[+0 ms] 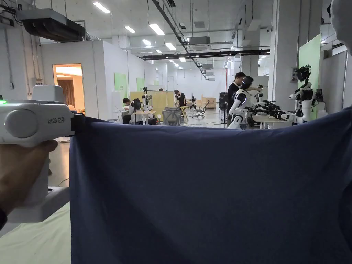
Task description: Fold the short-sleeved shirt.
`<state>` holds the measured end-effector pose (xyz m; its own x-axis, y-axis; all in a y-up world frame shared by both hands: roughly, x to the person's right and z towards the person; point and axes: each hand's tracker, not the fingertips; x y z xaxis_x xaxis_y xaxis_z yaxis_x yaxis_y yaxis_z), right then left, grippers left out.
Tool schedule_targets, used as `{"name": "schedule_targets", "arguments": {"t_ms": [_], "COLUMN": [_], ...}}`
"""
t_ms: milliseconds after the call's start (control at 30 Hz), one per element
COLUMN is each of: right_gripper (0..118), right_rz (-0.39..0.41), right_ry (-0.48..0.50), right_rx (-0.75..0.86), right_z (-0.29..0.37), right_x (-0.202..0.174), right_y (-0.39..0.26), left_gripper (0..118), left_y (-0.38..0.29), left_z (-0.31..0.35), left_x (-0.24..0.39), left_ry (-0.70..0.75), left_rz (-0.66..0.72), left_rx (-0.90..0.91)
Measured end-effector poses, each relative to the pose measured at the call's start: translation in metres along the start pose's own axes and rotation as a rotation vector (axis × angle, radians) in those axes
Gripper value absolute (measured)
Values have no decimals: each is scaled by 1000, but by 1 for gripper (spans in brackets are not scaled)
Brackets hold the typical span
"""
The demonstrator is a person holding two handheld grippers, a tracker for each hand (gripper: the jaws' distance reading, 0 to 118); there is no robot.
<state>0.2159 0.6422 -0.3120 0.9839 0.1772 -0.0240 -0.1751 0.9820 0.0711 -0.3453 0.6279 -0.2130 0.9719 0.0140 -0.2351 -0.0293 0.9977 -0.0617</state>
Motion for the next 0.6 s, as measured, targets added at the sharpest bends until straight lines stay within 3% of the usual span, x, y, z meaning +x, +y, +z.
{"name": "schedule_targets", "arguments": {"t_ms": [67,300,367,467,600], "right_gripper": [2,2,2,2,2], "right_rz": [-16,41,93,31,59], "right_ry": [-14,-62,-82,-92,-109], "right_rx": [-9,0,1,-14,-7], "right_z": [-14,-57,-76,-98,-122], "right_x": [-1,-18,-24,-25,-35], "right_y": [-4,-17,-22,-30,-37], "left_gripper": [4,4,4,4,4], "left_y": [-4,-22,-29,-36,-41], "left_z": [-10,-70,-83,-108,-131], "left_x": [4,12,15,19,30], "left_ry": [-1,8,10,18,43], "left_rz": [-26,2,6,10,32], "left_rx": [33,5,9,5,-25]}}
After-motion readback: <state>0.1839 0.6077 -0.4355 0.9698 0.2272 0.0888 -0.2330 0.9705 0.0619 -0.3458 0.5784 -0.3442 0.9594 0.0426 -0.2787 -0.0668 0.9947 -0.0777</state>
